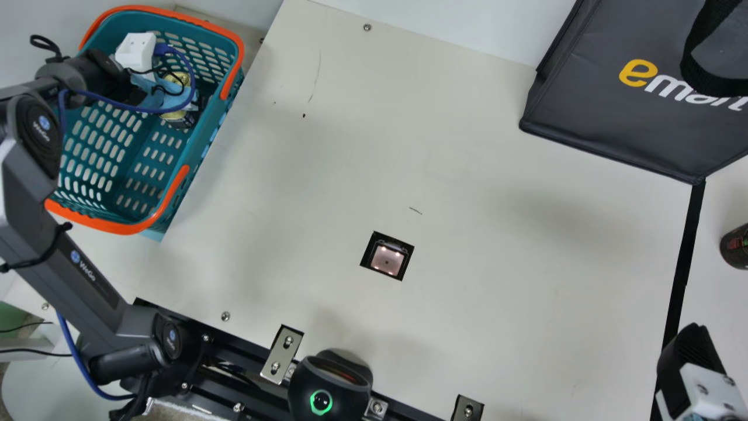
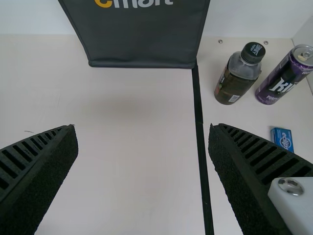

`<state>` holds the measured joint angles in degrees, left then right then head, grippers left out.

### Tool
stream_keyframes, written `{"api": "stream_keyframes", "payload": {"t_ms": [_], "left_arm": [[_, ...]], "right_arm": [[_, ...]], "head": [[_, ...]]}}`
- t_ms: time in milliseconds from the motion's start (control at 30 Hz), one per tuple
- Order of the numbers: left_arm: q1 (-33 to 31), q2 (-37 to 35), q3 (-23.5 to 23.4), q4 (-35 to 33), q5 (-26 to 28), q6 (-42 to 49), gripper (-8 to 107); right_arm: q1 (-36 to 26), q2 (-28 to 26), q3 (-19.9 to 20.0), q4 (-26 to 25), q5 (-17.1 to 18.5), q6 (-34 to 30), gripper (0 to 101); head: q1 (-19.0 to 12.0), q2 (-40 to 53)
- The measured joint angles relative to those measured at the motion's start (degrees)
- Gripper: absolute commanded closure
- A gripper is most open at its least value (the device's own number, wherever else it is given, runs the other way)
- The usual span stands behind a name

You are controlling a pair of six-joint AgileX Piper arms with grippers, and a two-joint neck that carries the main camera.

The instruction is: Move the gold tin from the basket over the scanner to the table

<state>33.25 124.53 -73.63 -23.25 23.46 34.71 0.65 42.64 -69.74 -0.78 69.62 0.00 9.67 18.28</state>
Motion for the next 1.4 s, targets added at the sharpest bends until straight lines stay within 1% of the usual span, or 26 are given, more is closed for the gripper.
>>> {"api": "stream_keyframes", "payload": {"t_ms": [100, 267, 500, 800, 967, 1167, 1400], "left_arm": [[0.0, -2.6, 1.7, 0.2, -0.5, -0.9, 107], [0.1, -7.1, 4.4, 2.7, -0.5, -3.7, 107], [0.5, -14.5, 7.6, 6.6, 1.6, -8.8, 107], [1.5, -24.9, 10.6, 7.6, 3.7, -13.2, 107], [1.4, -30.4, 10.9, 8.6, 5.1, -16.1, 107], [-0.4, -36.6, 9.6, 10.4, 9.5, -20.1, 107], [-5.6, -42.8, 8.1, 13.7, 15.1, -25.9, 107]], "right_arm": [[0.0, 0.0, 0.0, 0.0, 0.0, 0.0, 6], [0.0, 0.0, 0.0, 0.0, 0.0, 0.0, 6], [0.0, 0.0, 0.0, 0.0, 0.0, 0.0, 6], [0.0, 0.0, 0.0, 0.0, 0.0, 0.0, 6], [0.0, 0.0, 0.0, 0.0, 0.0, 0.0, 6], [0.0, 0.0, 0.0, 0.0, 0.0, 0.0, 6], [0.0, 0.0, 0.0, 0.0, 0.1, 0.0, 6]], "head": [[-0.1, -0.1], [0.0, 0.0], [0.0, 0.0], [0.0, 0.0], [0.0, 0.0], [0.0, 0.0], [0.0, -0.1]]}}
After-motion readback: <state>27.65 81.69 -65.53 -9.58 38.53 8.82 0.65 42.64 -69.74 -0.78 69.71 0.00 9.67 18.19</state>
